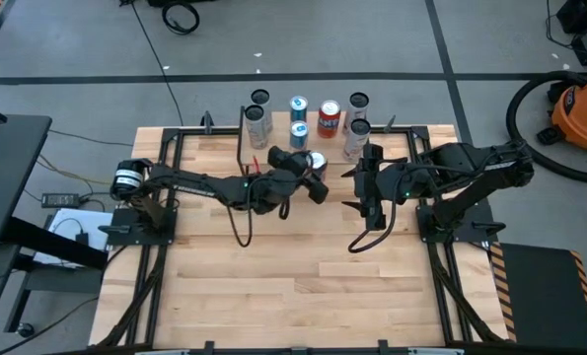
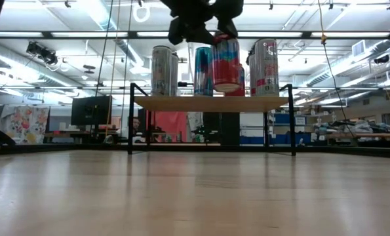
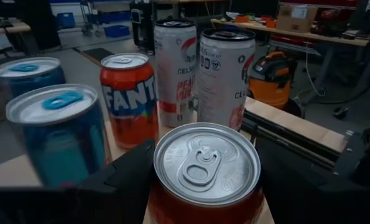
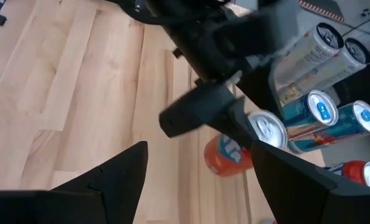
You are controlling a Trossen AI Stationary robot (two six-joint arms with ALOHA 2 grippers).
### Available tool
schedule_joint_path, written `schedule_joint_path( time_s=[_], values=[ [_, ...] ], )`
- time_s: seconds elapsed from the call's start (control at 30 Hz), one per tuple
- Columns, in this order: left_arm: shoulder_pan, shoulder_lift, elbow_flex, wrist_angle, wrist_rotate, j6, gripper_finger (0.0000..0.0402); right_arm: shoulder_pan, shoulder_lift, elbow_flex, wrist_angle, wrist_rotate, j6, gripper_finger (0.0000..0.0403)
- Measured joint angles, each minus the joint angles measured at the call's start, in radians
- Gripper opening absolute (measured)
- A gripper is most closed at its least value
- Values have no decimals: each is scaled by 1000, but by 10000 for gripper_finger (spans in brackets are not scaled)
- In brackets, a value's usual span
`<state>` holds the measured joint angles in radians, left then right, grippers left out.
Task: Place canned beverage on shelf
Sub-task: Put the red soda can on the shelf aligned with the other red soda can
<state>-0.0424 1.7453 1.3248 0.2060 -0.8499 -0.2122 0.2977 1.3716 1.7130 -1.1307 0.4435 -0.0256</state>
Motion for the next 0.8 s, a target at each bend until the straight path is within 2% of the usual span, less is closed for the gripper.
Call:
schedule_joint_path(
  time_s=[0.17,0.4,0.47,0.8],
  values=[
    [39,23,44,2,44,19,246,0,-8,0,12,5,-28,295],
    [97,23,45,2,77,18,246,0,-62,0,40,9,-28,295],
    [111,23,45,4,119,16,246,-5,-74,0,42,8,-29,295],
    [131,23,45,34,191,27,246,-33,-89,0,41,8,-30,295]
  ],
)
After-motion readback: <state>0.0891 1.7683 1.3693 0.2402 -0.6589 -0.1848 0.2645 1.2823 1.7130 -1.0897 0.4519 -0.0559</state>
